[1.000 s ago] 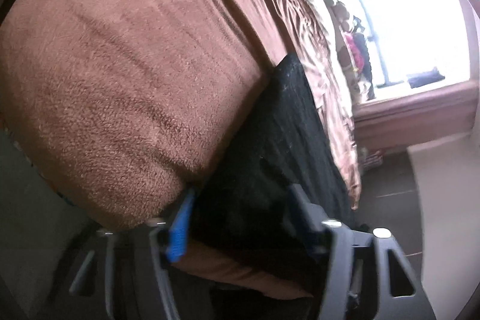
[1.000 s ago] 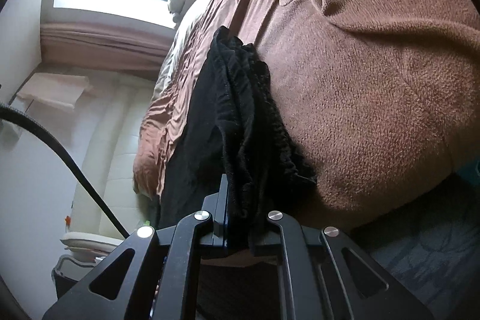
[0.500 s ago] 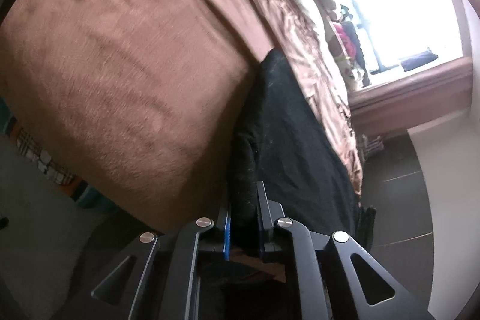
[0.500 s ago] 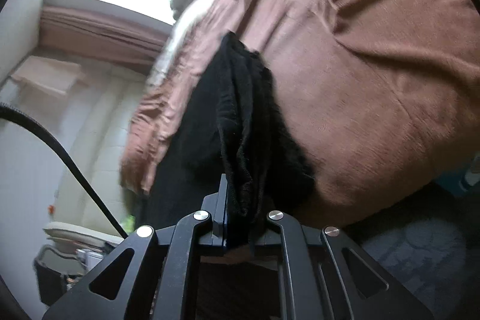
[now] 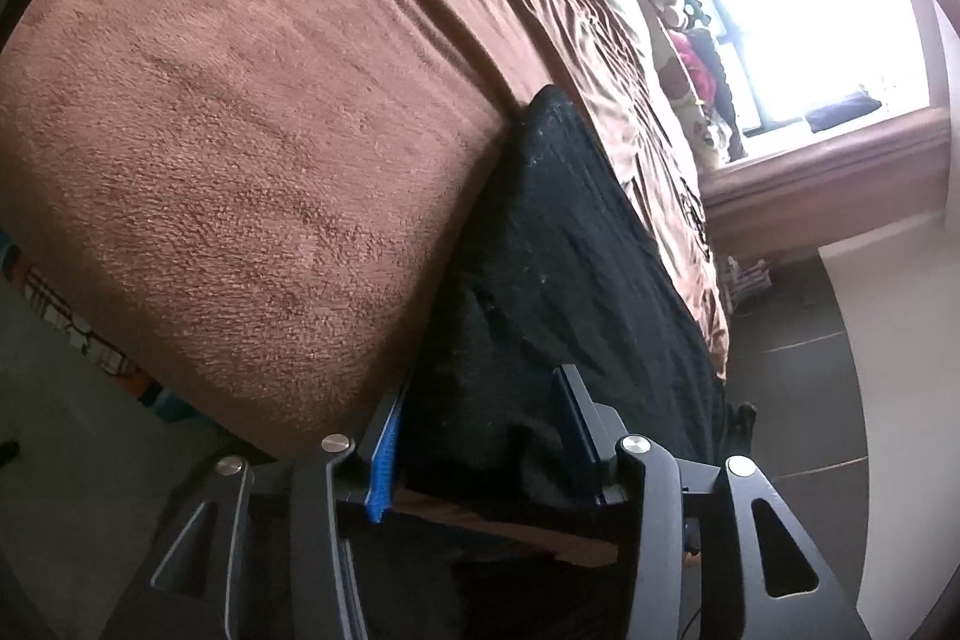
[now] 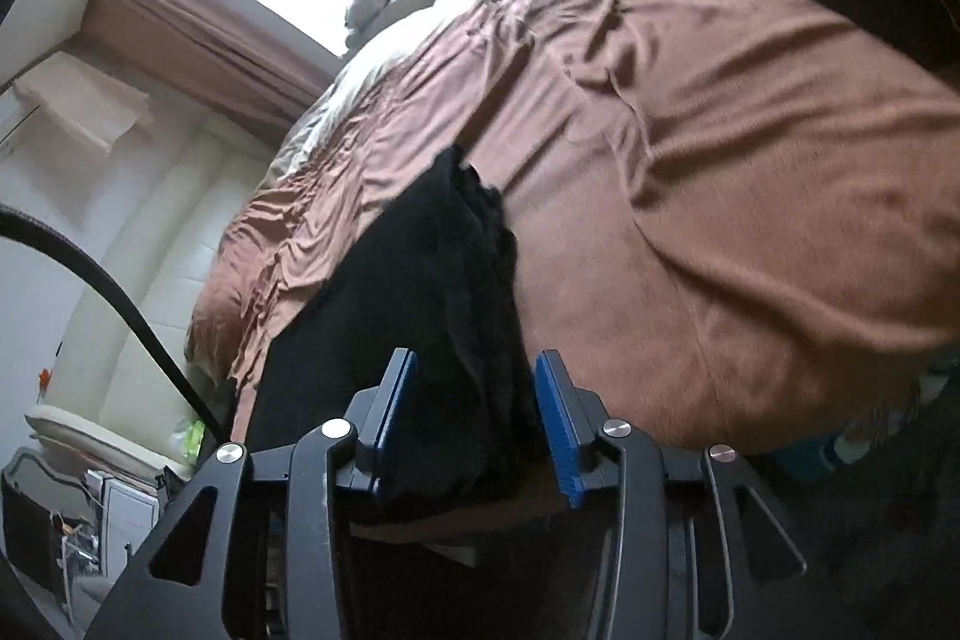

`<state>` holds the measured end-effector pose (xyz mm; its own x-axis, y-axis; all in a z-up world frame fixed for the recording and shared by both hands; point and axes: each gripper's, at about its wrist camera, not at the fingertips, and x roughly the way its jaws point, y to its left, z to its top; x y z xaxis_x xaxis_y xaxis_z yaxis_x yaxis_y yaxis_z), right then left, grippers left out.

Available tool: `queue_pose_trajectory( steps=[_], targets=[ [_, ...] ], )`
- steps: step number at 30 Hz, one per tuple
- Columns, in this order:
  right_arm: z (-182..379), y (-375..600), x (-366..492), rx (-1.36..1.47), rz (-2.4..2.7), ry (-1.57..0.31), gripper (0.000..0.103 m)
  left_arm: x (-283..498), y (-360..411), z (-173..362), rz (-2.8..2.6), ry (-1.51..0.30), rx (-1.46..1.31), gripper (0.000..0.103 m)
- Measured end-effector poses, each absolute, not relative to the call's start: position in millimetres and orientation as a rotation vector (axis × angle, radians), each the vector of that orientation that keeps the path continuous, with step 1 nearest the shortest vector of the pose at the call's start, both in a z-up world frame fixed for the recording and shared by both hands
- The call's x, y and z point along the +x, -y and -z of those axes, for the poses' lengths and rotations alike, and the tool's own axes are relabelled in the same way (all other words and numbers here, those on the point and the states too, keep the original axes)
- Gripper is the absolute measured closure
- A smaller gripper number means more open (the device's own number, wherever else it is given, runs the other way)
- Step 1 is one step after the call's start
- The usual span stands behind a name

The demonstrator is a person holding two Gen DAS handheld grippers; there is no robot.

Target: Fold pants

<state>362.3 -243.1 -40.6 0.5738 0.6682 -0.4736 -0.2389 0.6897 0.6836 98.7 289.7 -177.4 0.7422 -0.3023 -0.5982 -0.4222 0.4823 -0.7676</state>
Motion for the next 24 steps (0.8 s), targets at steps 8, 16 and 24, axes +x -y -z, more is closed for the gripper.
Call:
queue_pose_trajectory(
  steps=[8,16,24],
  targets=[
    [23.2,188.7,389.3,0.461,-0.671,-0.803,0.064,90.9,-294.3,173.0,-0.123,-0.739,-1.112,0.054],
    [31.9,124.0,454.4,0.345,-0.69,-0.925,0.064,77.6,-305.1,155.3,-0.189,-0.688,-1.088,0.054],
    [32.8,98.0,498.7,0.133,-0.551,-0.965,0.083,89.2,-294.4,130.2,-0.156,-0.652,-1.046,0.054]
  ],
)
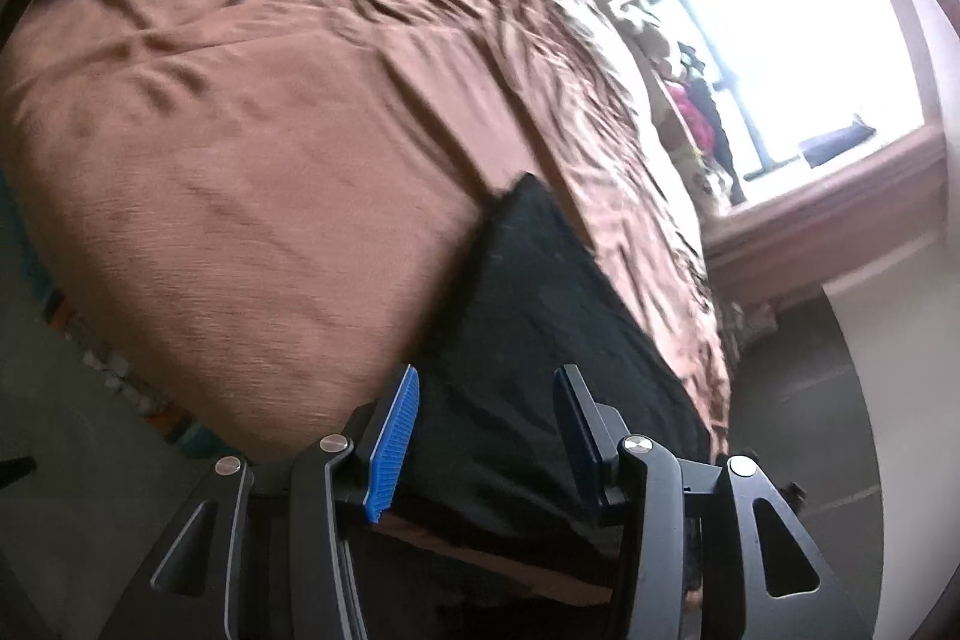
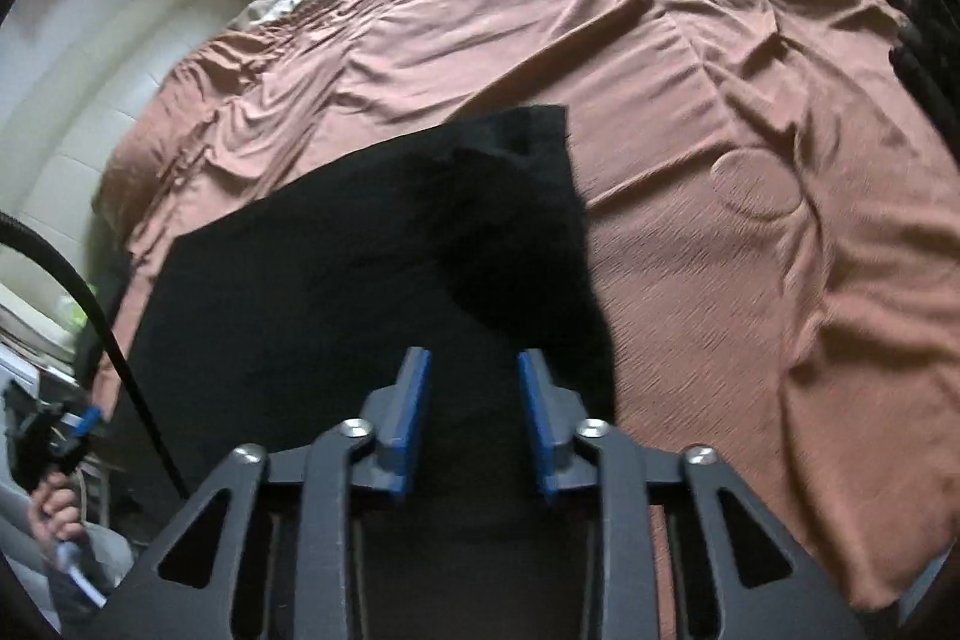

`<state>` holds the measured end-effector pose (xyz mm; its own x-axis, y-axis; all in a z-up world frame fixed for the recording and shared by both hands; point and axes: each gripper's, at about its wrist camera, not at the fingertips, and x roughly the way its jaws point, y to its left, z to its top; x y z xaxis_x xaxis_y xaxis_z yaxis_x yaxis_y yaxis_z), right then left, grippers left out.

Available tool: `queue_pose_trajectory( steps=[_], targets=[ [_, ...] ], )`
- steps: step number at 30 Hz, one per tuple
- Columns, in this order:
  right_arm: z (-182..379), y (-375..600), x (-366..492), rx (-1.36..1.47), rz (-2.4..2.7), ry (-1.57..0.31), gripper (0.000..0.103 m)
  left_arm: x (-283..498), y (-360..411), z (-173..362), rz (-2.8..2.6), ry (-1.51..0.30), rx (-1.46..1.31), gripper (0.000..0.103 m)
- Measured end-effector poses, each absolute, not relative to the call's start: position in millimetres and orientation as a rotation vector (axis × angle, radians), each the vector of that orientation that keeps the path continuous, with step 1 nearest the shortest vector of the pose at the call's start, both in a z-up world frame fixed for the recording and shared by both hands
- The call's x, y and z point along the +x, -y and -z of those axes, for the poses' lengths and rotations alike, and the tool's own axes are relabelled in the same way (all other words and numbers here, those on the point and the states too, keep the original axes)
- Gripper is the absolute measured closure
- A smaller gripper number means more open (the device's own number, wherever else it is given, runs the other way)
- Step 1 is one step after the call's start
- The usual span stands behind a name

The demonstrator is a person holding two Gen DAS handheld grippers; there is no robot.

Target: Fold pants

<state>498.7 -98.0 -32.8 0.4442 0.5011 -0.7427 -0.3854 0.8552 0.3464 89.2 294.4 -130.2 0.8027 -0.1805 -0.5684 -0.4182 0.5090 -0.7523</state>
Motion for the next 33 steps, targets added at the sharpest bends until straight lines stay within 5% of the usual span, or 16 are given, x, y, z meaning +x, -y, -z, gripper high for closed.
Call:
queue_pose_trajectory(
  steps=[4,33],
  targets=[
    [35.0,104.9,497.6,0.12,-0.517,-0.959,0.103,111.6,-278.5,124.4,-0.103,-0.667,-1.012,0.054],
    [17.4,110.4,398.1,0.158,-0.671,-0.86,0.1,191.3,-127.0,140.6,0.221,-0.873,-0.841,0.056]
  ],
)
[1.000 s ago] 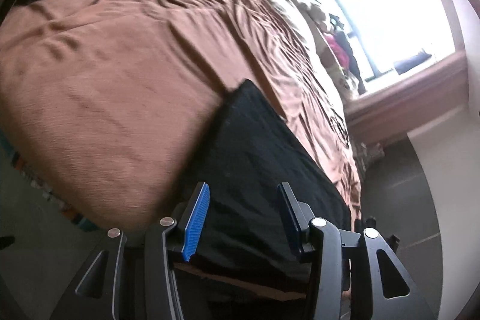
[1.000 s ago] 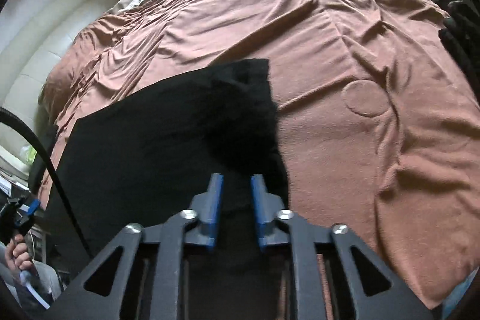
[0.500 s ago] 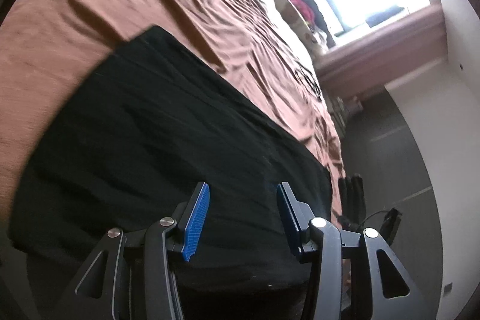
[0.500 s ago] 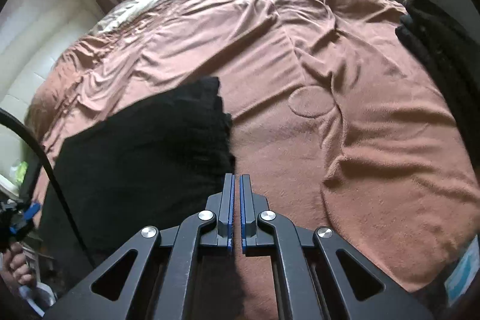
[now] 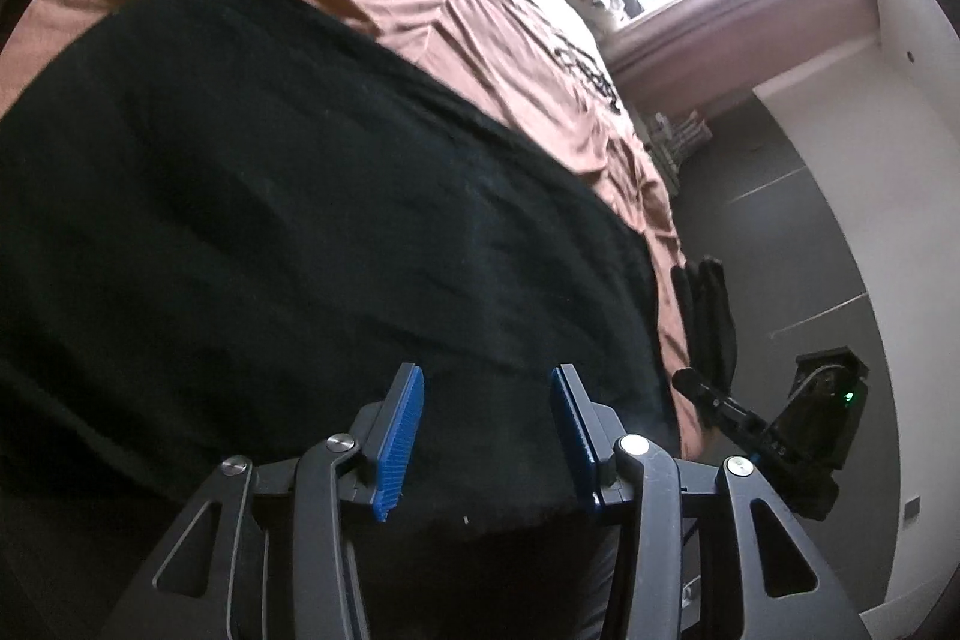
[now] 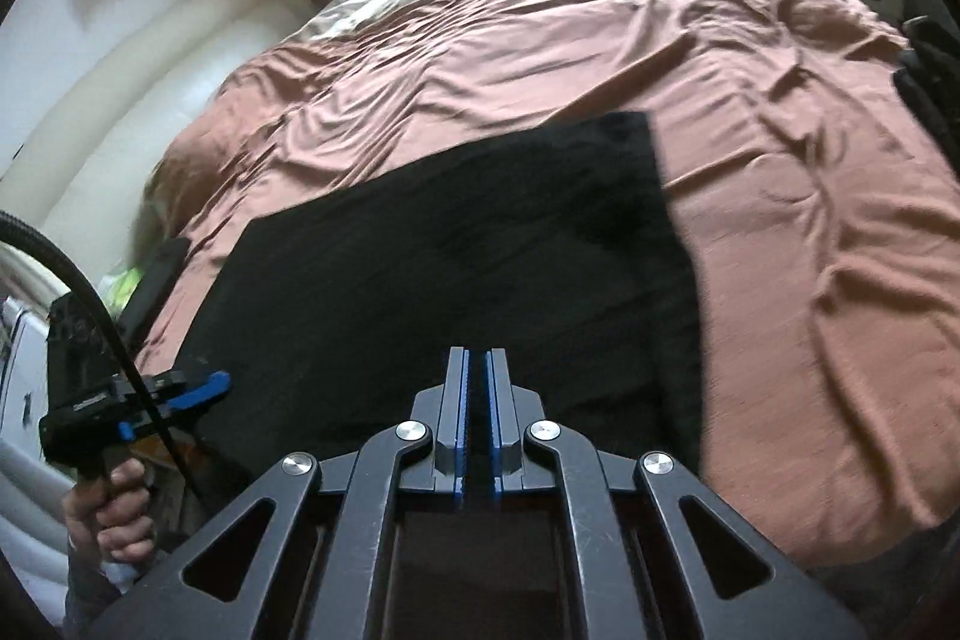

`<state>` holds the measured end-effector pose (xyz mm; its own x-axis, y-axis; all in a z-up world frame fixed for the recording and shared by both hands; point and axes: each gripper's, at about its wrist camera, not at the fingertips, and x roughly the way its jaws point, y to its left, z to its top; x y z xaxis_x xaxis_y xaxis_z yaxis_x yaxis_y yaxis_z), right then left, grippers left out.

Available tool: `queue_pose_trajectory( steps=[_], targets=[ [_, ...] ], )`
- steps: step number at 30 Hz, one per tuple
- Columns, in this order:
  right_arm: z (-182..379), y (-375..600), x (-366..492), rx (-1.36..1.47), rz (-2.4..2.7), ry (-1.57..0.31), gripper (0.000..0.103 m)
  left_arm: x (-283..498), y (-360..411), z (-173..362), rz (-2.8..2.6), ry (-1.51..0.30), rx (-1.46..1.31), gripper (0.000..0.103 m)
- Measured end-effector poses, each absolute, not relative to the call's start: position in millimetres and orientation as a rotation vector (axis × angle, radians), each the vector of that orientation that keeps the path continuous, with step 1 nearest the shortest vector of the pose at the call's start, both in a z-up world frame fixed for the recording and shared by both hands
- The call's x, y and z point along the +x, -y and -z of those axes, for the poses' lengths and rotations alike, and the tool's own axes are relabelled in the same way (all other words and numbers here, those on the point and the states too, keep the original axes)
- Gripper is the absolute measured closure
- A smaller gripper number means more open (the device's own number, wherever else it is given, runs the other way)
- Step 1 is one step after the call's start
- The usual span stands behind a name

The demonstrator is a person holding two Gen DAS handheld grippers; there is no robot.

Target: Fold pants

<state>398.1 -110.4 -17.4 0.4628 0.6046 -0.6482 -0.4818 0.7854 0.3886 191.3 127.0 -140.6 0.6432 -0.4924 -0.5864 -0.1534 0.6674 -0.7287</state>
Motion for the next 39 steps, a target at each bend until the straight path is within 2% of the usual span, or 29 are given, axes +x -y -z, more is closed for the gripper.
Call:
queue_pose_trajectory(
  steps=[4,8,11,21,39],
  targets=[
    [32.0,89.7,384.7,0.128,-0.725,-0.879,0.101,186.7,-118.1,155.0,0.225,-0.912,-0.848,0.057],
    [51.2,73.0,381.5,0.094,-0.755,-0.91,0.101,179.6,-114.3,172.2,0.204,-0.925,-0.874,0.068],
    [72.9,64.5,383.1,0.048,-0.736,-0.976,0.101,171.7,-117.5,177.0,0.21,-0.929,-0.905,0.073],
    [40.9,52.8,385.0,0.025,-0.75,-0.908,0.101,143.6,-136.8,144.0,0.188,-0.848,-0.829,0.073],
    [62.5,-53.1,417.9,-0.047,-0.727,-0.954,0.101,91.6,-240.3,147.8,-0.047,-0.729,-0.902,0.072]
  ],
)
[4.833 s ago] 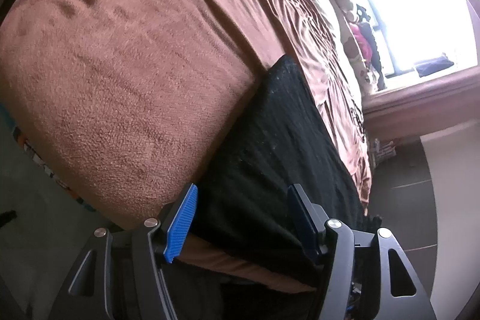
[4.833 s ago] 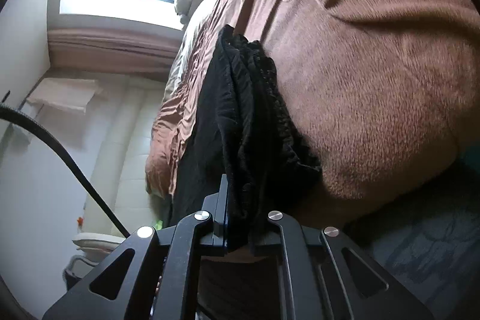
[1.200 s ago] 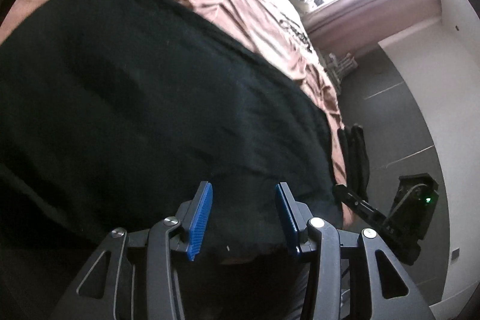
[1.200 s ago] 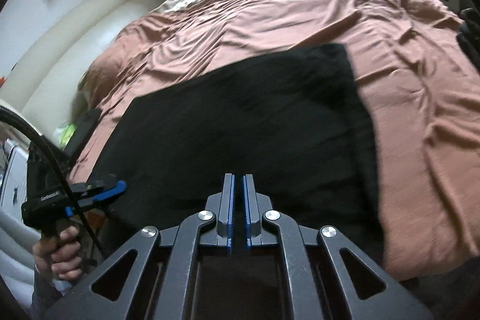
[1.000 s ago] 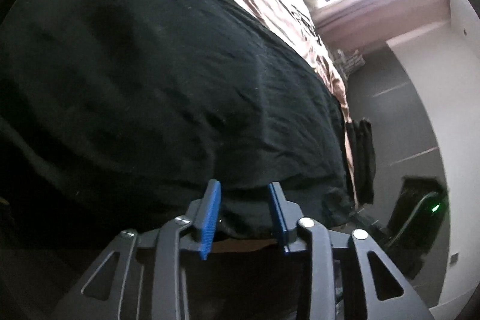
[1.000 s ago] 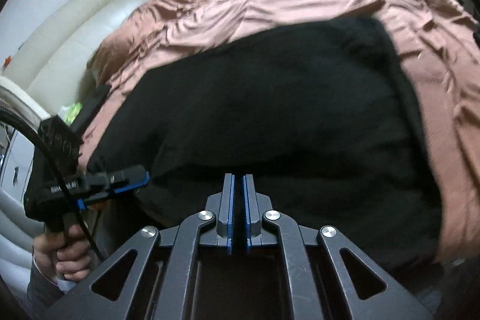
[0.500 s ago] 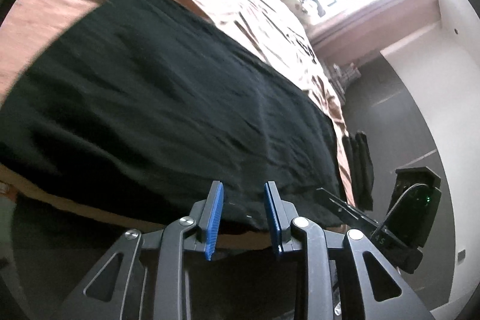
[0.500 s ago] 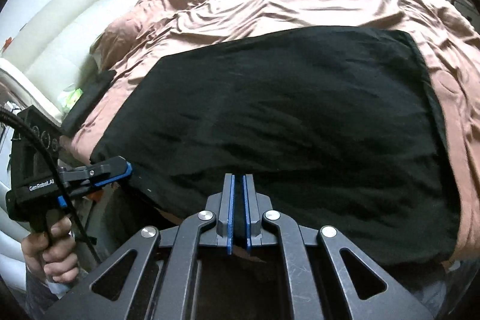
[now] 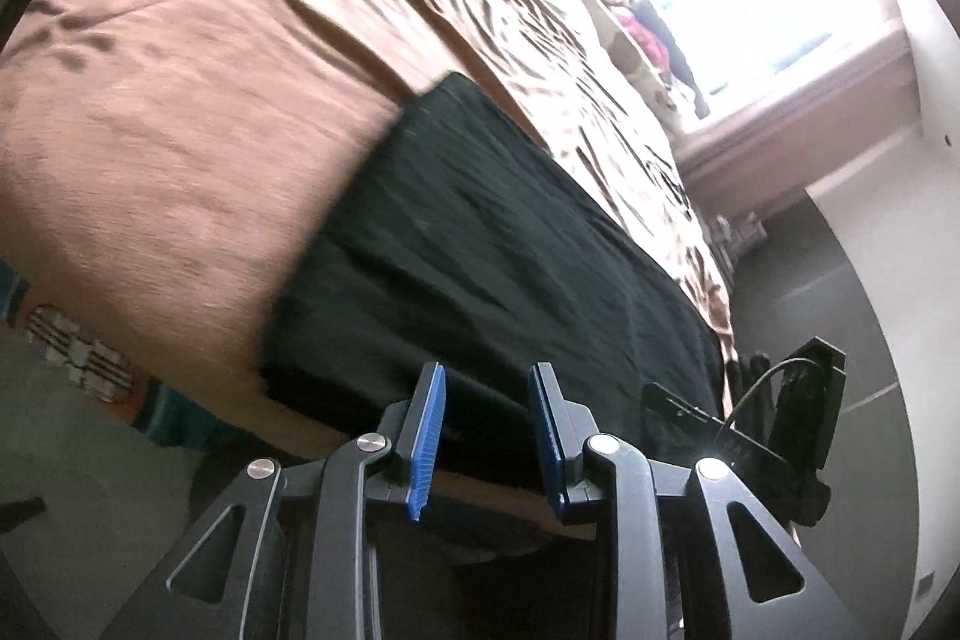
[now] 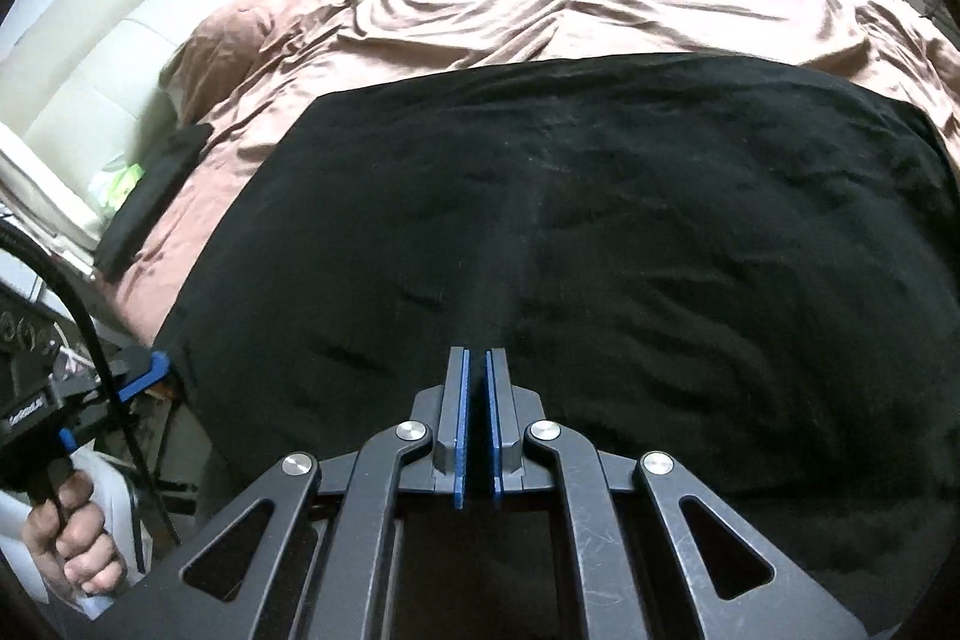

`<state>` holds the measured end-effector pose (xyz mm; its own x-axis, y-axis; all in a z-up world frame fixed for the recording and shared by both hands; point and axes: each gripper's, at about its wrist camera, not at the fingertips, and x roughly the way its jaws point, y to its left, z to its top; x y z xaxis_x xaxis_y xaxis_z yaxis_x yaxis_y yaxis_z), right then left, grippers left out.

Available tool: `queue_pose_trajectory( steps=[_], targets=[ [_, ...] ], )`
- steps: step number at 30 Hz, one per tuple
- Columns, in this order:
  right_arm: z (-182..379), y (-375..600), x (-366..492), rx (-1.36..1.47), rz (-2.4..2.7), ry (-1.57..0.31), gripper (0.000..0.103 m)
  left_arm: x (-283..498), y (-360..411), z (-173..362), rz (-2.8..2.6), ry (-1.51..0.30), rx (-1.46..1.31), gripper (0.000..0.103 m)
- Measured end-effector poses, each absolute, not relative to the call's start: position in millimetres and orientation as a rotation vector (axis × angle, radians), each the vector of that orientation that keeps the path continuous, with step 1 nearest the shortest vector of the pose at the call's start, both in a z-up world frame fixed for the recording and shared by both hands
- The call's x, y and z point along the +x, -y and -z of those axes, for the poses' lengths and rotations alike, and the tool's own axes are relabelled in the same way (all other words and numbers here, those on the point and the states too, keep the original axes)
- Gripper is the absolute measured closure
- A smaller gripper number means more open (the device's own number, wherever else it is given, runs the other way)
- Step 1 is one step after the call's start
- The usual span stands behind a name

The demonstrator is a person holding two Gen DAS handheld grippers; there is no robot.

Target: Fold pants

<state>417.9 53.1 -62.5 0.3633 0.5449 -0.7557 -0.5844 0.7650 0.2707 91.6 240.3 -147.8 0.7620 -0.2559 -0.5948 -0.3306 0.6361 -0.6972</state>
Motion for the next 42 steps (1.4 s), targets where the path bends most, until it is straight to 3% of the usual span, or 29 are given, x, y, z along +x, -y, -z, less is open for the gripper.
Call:
queue_pose_trajectory(
  steps=[10,14,31,42],
  targets=[
    [70.1,-80.7,435.0,-0.064,-0.649,-0.968,0.101,74.4,-285.1,155.7,-0.089,-0.693,-0.97,0.071],
    [74.2,-85.4,441.9,-0.078,-0.64,-0.977,0.101,72.6,-296.2,157.8,-0.12,-0.672,-0.989,0.053],
    [80.0,-75.6,430.7,-0.032,-0.673,-0.986,0.101,81.1,-279.6,193.4,-0.018,-0.667,-1.164,0.054],
    [85.0,-58.9,383.2,-0.041,-0.708,-0.994,0.101,87.2,-283.6,189.1,-0.037,-0.639,-1.157,0.062]
  ],
)
